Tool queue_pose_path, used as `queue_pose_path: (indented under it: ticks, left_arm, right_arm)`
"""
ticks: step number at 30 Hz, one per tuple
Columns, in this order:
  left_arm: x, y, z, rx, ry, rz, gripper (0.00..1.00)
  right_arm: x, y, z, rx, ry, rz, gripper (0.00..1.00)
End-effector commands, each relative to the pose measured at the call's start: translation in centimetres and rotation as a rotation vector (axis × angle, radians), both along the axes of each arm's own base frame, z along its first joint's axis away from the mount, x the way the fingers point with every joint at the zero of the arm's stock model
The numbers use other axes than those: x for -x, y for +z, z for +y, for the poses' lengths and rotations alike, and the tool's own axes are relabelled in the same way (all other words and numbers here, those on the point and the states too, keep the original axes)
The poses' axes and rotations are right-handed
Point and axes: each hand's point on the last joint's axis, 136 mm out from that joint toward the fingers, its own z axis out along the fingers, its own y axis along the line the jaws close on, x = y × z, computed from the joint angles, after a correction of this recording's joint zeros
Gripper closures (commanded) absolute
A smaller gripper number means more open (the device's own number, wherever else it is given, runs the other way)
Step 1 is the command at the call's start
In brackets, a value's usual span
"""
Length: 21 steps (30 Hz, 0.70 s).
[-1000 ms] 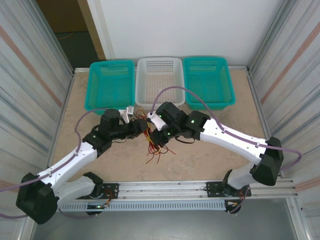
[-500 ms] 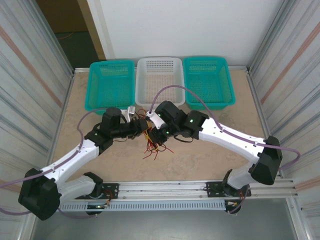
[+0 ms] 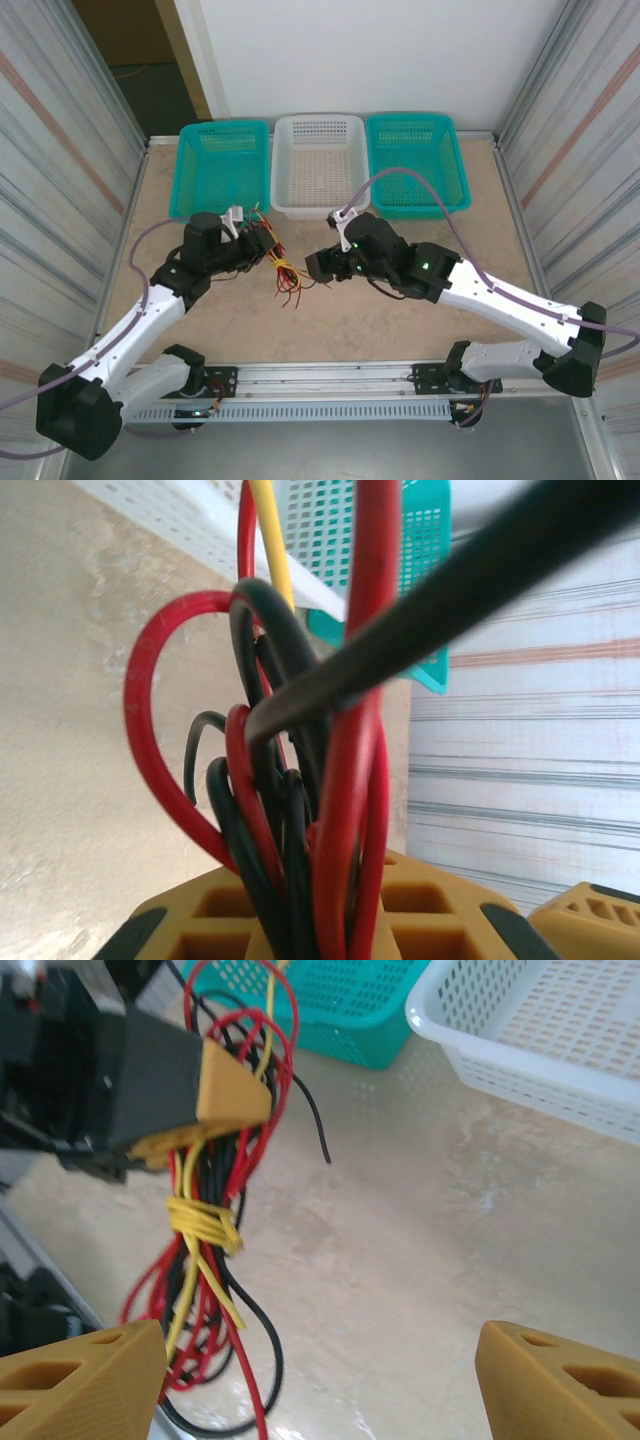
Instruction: Untangle the cables
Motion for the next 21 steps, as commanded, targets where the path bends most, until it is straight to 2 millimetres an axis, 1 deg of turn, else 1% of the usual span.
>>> queue_pose_path:
  ticks: [1,2,3,6,7,10,11,13,14,15,16,17,18,19,20,21]
  left_arm:
    - [-0.2,1.0,0.1,-0.009,0.006,-0.011,1.0]
    - [-0.1,1.0,0.1,-0.011,0.001,-0.012,1.0]
    - [-0.1,1.2,0.1,-0.01,0.0,-0.016,1.0]
    - [0.0,1.7,0.1,-0.006,-0.009,-0.031,1.0]
    - [0.1,1.8,0.0,-0.007,-0.012,-0.037,1.0]
    - [0.0,2.2,0.1,-0.01,-0.014,-0.06,1.0]
    - [0.0,2.3,0.1,-0.012,-0.013,-0.068,1.0]
    - [-0.1,2.4,0.3,-0.019,-0.003,-0.083,1.0]
    - [-0.1,2.5,0.4,-0.026,0.003,-0.095,1.0]
    - [-0.1,2.6,0.6,-0.036,0.013,-0.106,1.0]
    - [-0.1,2.6,0.8,-0.05,0.027,-0.12,1.0]
    - [-0.1,2.6,1.1,-0.068,0.045,-0.133,1.0]
    - [-0.1,2.7,1.2,-0.082,0.057,-0.152,1.0]
    - [-0.1,2.7,1.3,-0.094,0.065,-0.164,1.0]
    - [-0.1,2.8,1.4,-0.101,0.07,-0.176,1.0]
    - [-0.2,2.8,1.4,-0.106,0.076,-0.183,1.0]
  right_arm:
    - [-0.2,1.4,3.0,-0.151,0.039,0.073,0.23]
    - [-0.3,1.4,3.6,-0.142,0.055,0.08,0.26]
    - [-0.6,0.9,3.9,-0.125,0.055,0.094,0.28]
    - [-2.0,-0.7,4.2,-0.109,0.023,0.178,0.37]
    - [-2.2,-1.0,4.2,-0.114,0.018,0.197,0.39]
    - [-2.5,-1.1,4.9,-0.141,0.018,0.225,0.42]
    - [-2.6,-1.2,5.0,-0.142,0.014,0.237,0.44]
    - [-2.7,-1.7,5.0,-0.124,-0.015,0.263,0.52]
    - [-2.8,-2.1,4.6,-0.104,-0.054,0.276,0.57]
    - [-3.1,-2.5,4.2,-0.085,-0.104,0.289,0.58]
    - [-3.1,-2.7,4.0,-0.081,-0.133,0.304,0.55]
    - [-2.9,-2.8,4.0,-0.083,-0.16,0.309,0.48]
    - [-2.7,-2.7,4.3,-0.098,-0.18,0.317,0.41]
    - [-2.5,-2.5,4.6,-0.117,-0.191,0.323,0.37]
    - [-2.4,-2.5,4.9,-0.128,-0.209,0.331,0.36]
    - [-2.5,-2.6,4.9,-0.13,-0.243,0.347,0.37]
